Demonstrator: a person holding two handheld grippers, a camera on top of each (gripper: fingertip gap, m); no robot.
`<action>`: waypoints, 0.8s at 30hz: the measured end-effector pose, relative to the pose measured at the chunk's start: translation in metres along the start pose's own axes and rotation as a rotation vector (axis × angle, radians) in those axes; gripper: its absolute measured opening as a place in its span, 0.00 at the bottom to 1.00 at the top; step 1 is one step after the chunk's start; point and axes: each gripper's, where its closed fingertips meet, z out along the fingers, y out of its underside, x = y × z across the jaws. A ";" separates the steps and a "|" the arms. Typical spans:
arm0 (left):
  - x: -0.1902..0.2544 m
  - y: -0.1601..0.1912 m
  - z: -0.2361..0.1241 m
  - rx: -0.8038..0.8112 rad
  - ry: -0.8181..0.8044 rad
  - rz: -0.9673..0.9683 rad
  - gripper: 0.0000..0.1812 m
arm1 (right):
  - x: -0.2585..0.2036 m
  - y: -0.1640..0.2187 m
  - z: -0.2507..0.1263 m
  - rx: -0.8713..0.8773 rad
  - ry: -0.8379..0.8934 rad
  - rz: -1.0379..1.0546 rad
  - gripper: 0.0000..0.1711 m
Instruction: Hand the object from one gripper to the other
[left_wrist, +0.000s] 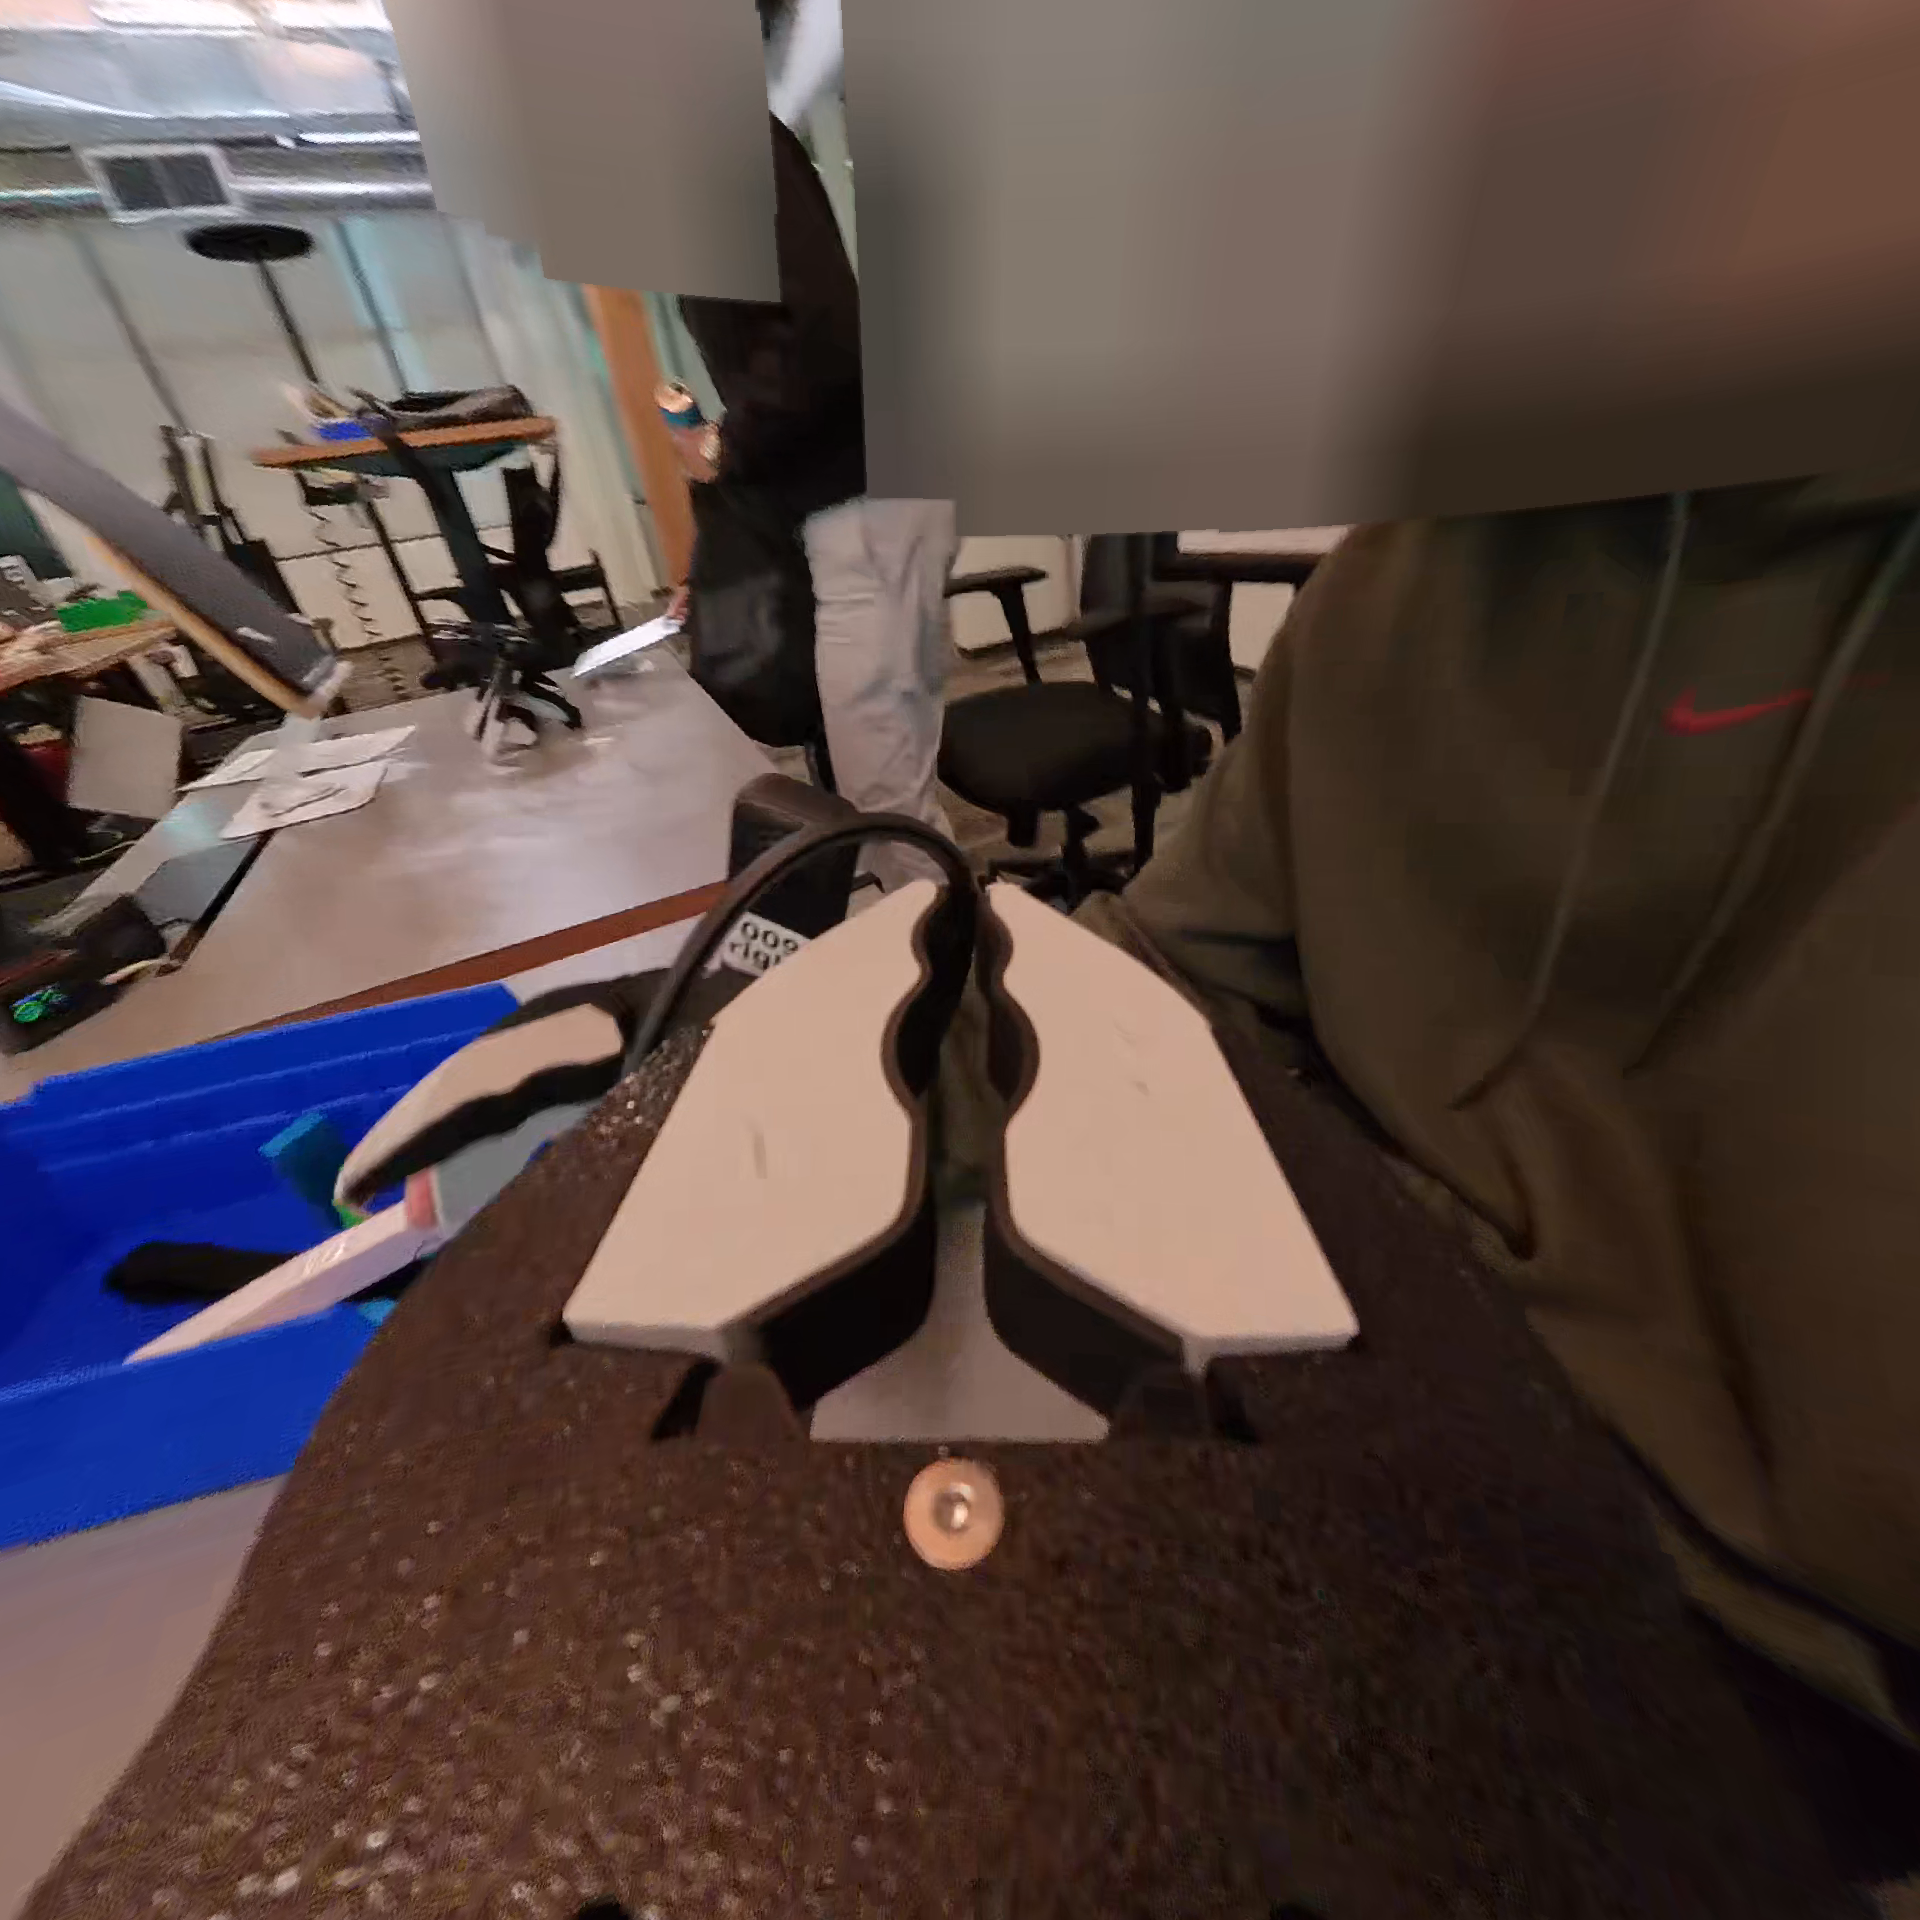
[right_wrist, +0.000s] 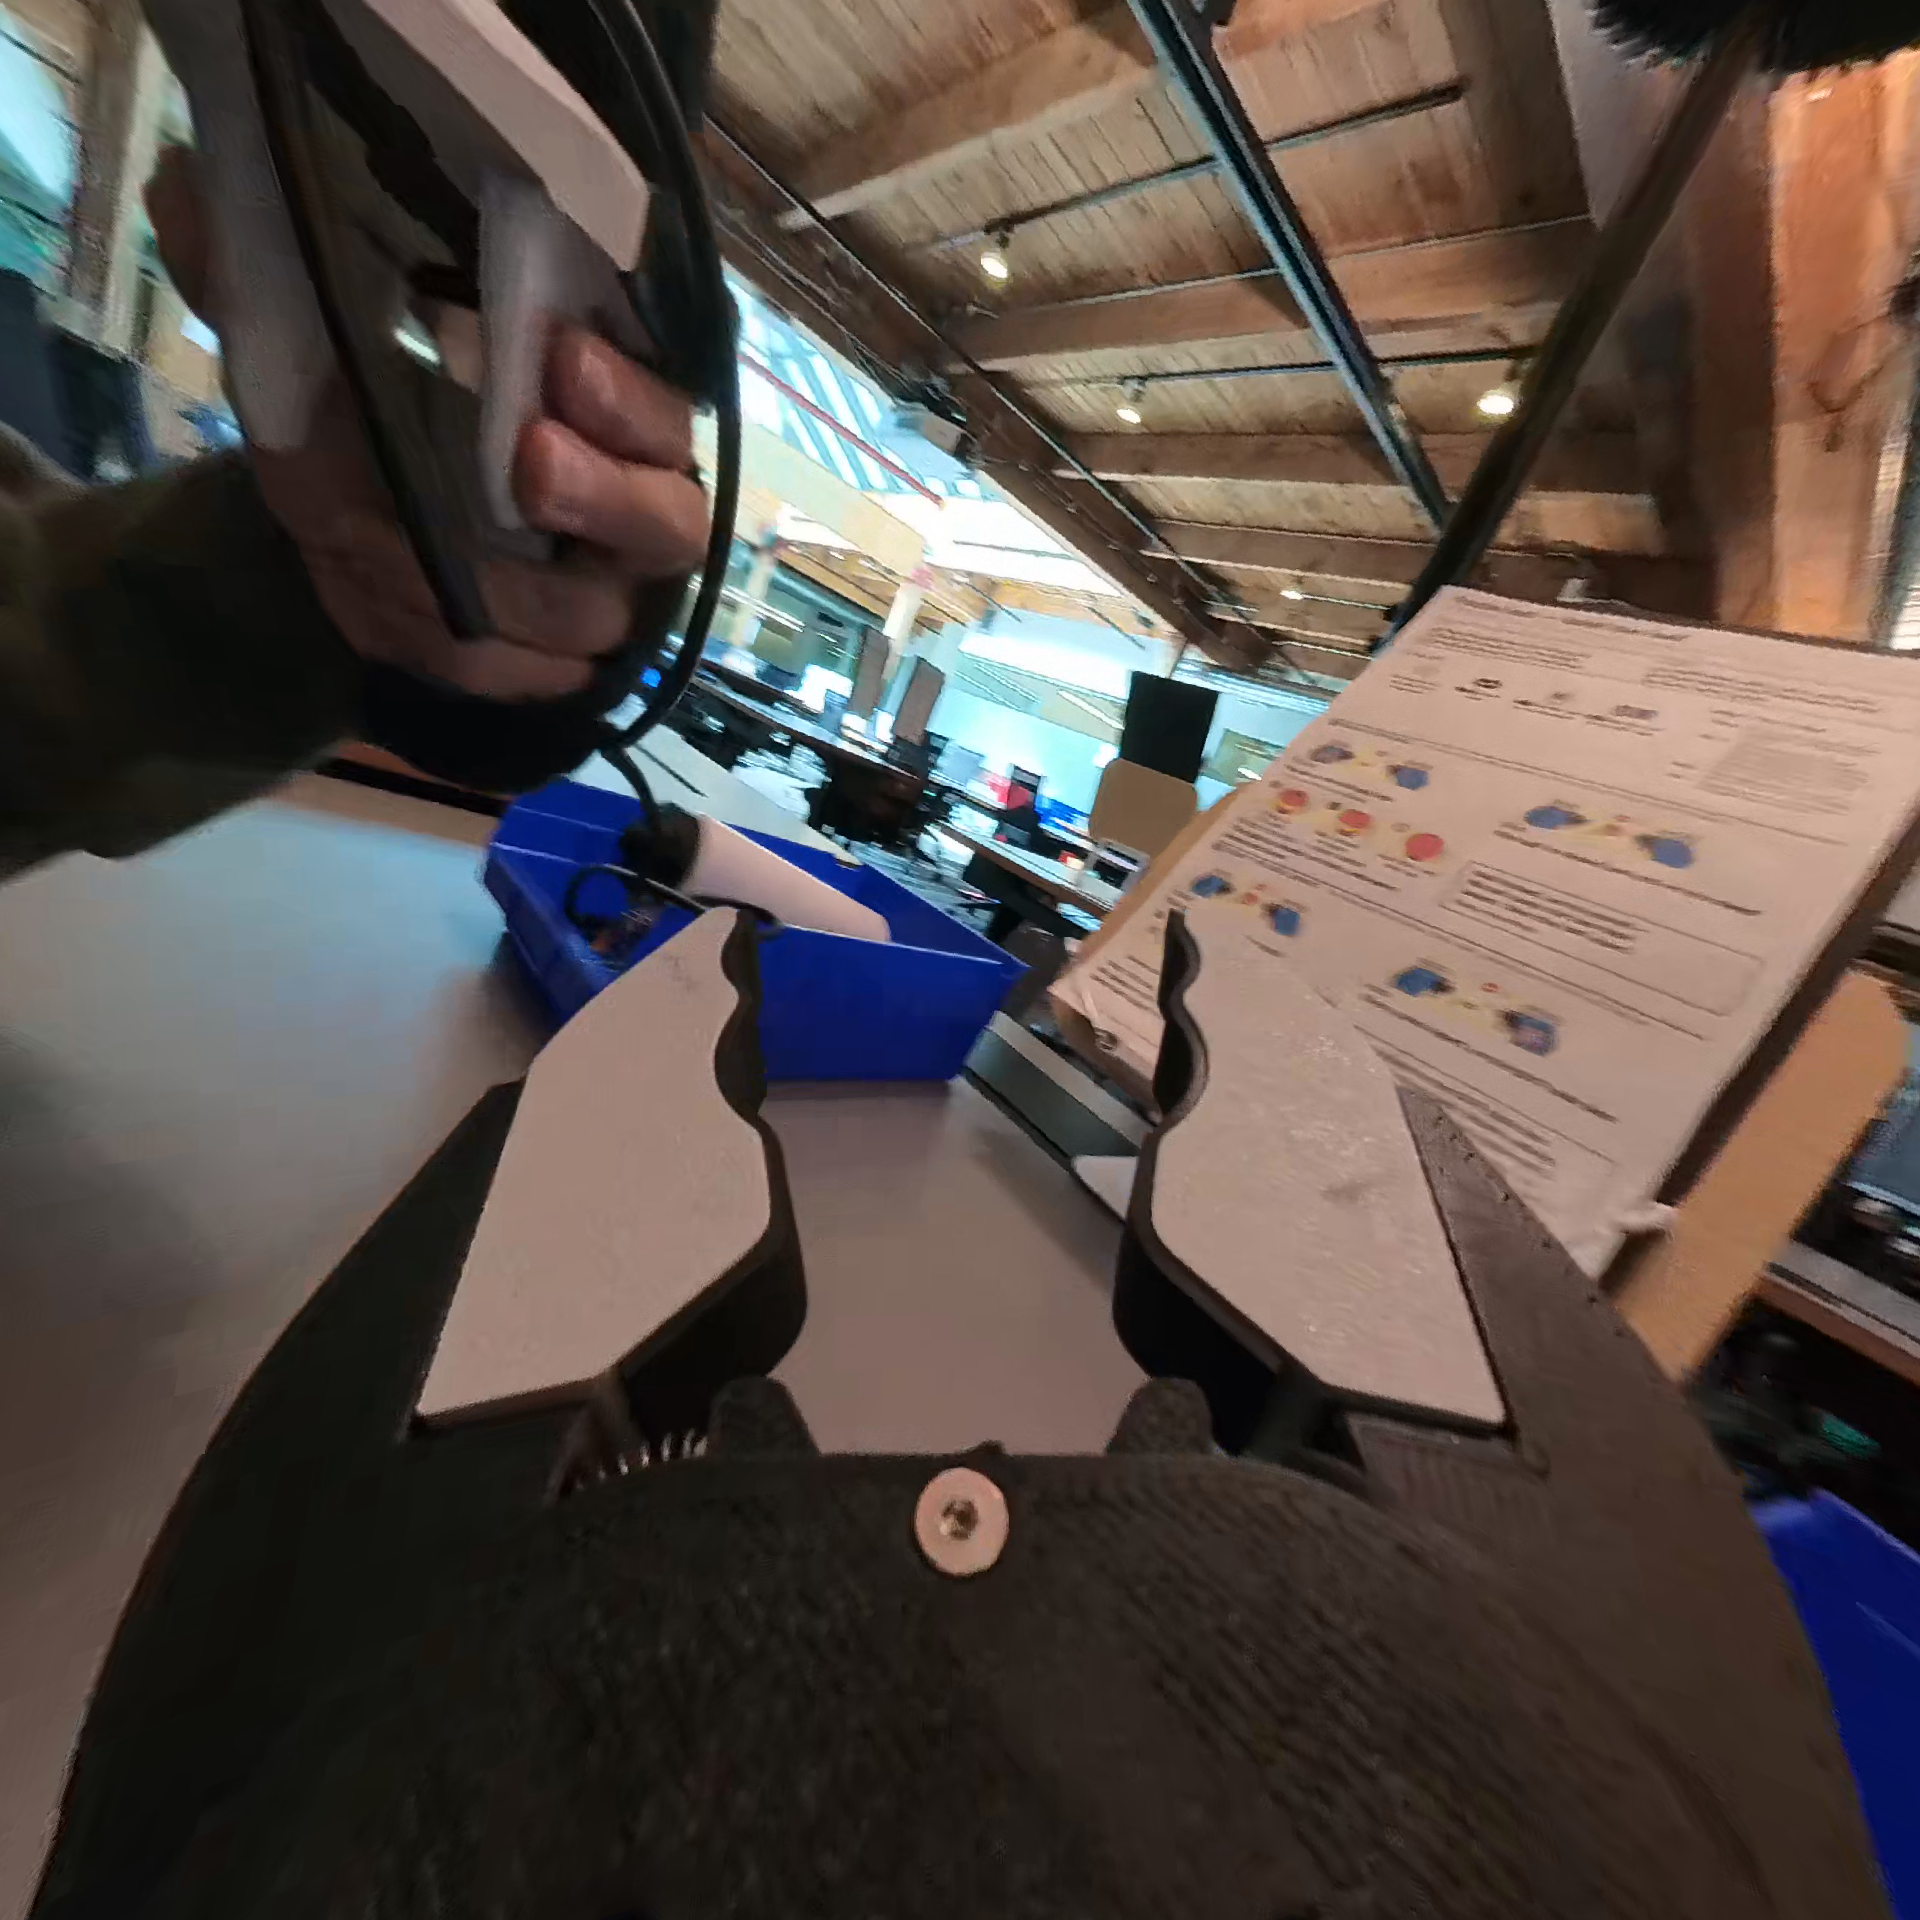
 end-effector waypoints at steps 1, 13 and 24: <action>0.002 0.000 0.009 -0.010 0.029 0.012 0.02 | -0.006 -0.003 0.002 0.019 -0.036 0.031 0.43; -0.032 -0.097 0.026 -0.004 -0.016 0.038 0.02 | 0.007 0.008 -0.002 -0.010 0.010 0.072 0.42; -0.038 -0.149 0.013 -0.029 -0.142 0.067 0.02 | 0.001 -0.012 -0.009 0.097 -0.094 0.205 0.42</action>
